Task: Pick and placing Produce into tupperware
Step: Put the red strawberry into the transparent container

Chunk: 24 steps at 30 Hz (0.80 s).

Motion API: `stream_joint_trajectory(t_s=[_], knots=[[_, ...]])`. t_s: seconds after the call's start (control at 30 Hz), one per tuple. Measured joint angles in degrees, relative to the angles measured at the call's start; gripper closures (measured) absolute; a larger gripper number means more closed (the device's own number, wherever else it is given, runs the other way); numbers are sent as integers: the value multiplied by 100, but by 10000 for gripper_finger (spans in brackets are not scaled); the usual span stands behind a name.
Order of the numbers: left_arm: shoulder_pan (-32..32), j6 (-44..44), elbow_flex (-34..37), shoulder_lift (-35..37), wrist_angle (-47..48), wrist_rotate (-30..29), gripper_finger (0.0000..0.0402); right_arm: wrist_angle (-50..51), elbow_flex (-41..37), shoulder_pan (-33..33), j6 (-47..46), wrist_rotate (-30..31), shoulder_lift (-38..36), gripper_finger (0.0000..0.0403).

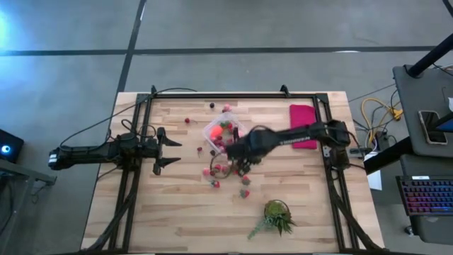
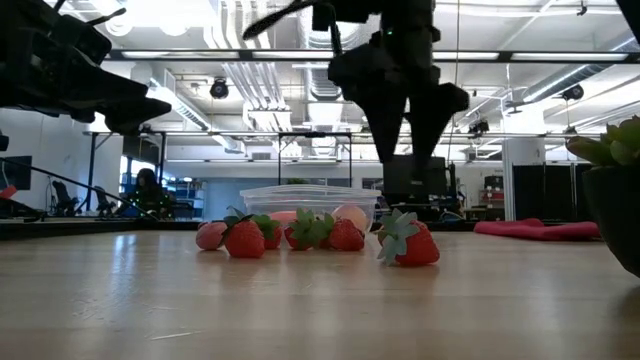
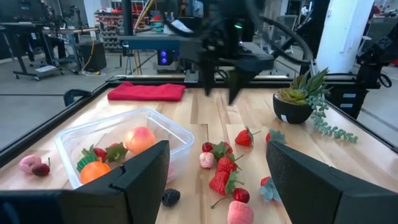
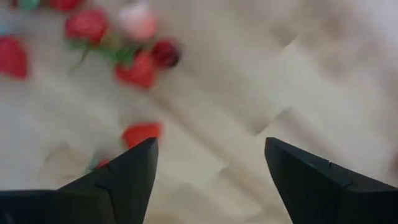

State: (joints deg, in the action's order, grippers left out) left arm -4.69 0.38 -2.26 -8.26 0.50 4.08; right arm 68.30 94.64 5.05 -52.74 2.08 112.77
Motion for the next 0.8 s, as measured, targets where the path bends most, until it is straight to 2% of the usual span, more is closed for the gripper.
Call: stream_joint_trajectory(t_s=[0.1,0.27,0.57,0.67,0.8], knots=[[-2,1,0,6,1,0,146,-665,-284,262,-671,-104,0,127],[0,2,0,5,-3,1,146,-1086,-463,442,-1423,-112,25,139],[-2,1,0,14,-2,0,146,-1825,-836,547,-1976,-173,91,143],[-2,2,0,9,1,-1,146,-2078,-930,548,-2014,-408,258,143],[-2,2,0,7,-2,2,146,-2115,-940,578,-2036,-373,471,143]])
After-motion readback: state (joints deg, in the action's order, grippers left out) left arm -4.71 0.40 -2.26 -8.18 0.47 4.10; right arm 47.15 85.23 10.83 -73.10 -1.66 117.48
